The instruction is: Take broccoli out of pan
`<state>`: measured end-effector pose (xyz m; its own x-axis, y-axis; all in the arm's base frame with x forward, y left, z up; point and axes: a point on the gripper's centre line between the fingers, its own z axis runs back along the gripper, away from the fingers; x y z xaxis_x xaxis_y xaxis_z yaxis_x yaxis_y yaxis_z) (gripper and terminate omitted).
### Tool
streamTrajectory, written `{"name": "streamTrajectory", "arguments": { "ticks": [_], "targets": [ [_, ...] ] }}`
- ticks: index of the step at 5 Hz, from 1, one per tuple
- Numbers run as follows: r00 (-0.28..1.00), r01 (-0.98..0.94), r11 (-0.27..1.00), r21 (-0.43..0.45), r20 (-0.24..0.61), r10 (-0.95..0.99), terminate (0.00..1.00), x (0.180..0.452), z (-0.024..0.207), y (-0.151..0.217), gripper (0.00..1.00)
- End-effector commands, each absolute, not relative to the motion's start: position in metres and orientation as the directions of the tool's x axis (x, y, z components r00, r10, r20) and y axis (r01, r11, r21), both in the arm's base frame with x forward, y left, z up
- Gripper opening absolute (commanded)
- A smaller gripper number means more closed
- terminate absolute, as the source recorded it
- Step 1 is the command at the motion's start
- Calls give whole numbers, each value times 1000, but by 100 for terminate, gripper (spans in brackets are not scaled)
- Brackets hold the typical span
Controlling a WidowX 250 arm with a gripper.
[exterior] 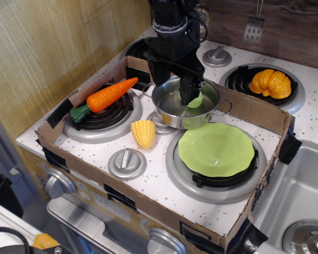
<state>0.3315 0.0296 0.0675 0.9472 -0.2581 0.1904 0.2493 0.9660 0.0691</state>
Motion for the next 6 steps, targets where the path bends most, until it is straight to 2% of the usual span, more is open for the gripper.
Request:
{"name": "streamTrajectory", "arguments": {
  "ticks": [1,6],
  "targets": [
    [935,272,960,60,220,-279,0,346,72,29,100],
    [918,309,951,32,251,-307,0,359,53,25,100]
  ]
}}
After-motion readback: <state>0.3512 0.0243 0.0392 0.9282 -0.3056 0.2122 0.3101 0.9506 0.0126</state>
